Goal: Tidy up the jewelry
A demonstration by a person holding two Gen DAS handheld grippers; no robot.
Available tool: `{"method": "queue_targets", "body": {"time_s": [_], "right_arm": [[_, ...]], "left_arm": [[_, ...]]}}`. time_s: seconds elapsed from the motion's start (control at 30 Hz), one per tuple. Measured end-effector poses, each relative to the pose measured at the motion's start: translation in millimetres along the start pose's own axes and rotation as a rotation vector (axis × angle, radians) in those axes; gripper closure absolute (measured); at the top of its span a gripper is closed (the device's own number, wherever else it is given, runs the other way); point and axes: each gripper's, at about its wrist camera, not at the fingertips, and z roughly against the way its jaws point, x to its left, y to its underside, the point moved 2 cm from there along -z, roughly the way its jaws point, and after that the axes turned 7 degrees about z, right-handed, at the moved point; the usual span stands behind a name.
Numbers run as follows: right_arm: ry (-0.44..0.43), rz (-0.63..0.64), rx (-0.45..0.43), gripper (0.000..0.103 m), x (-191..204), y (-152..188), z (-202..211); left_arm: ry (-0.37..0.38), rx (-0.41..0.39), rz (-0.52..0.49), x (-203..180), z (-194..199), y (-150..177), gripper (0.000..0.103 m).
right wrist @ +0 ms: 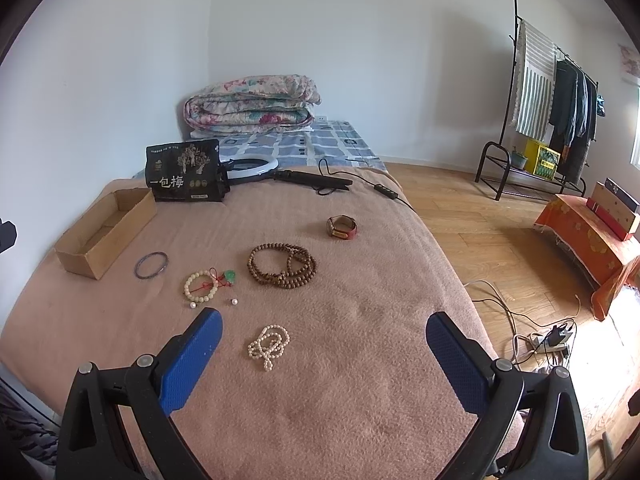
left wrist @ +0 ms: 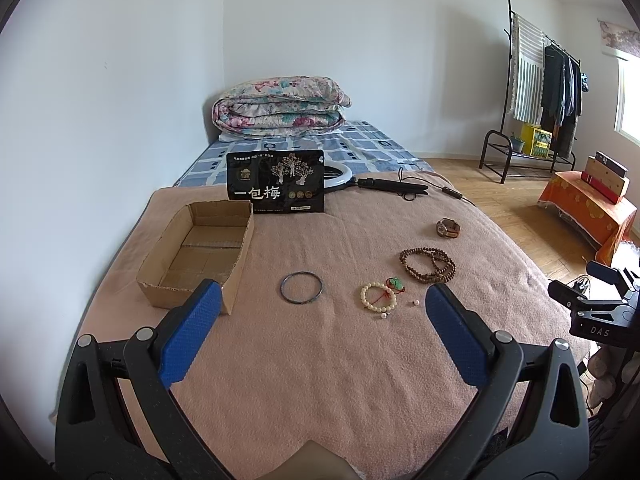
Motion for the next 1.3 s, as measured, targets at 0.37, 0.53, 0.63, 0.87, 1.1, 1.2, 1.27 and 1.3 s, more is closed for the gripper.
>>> {"method": "queue_targets", "body": {"time_s": [0.37, 0.53, 0.63, 0.87, 1.1, 1.2, 1.27, 1.3], "right_arm": [[-0.007, 0.000, 0.001, 0.000, 1, 1, 1], [-0.010, 0.000, 0.003, 0.000, 1, 0, 0], [-0.013, 0.000, 0.005, 0.000, 0, 1, 0], [-0.014, 0.000, 0.005, 0.000, 0, 2, 0], [-0.014, 0.000, 0.004, 0.000, 0, 2, 0], [-0.014, 0.000, 0.005, 0.000, 0, 2, -1], [-0.015, 0.000, 0.006, 0.000, 0, 2, -1], [-0.015, 0.000, 0.006, 0.000, 0, 2, -1]], "left_arm": [[0.001, 0.000, 0.001, 0, 0, -2, 0.000], [0.001, 0.000, 0.000, 0, 1, -2, 0.000], [0.000, 0.000, 0.000, -1, 1, -2, 0.000], [0.001, -0.001, 0.001, -1, -1, 0, 0.000], [0.002, 0.000, -0.001, -8, 0, 0, 0.000], [0.001, 0.000, -0.001, -8, -1, 1, 0.000], [0.001, 0.003, -0.002, -9, 0, 0, 0.000], [0.001, 0.006, -0.003, -10, 1, 0, 0.000]]}}
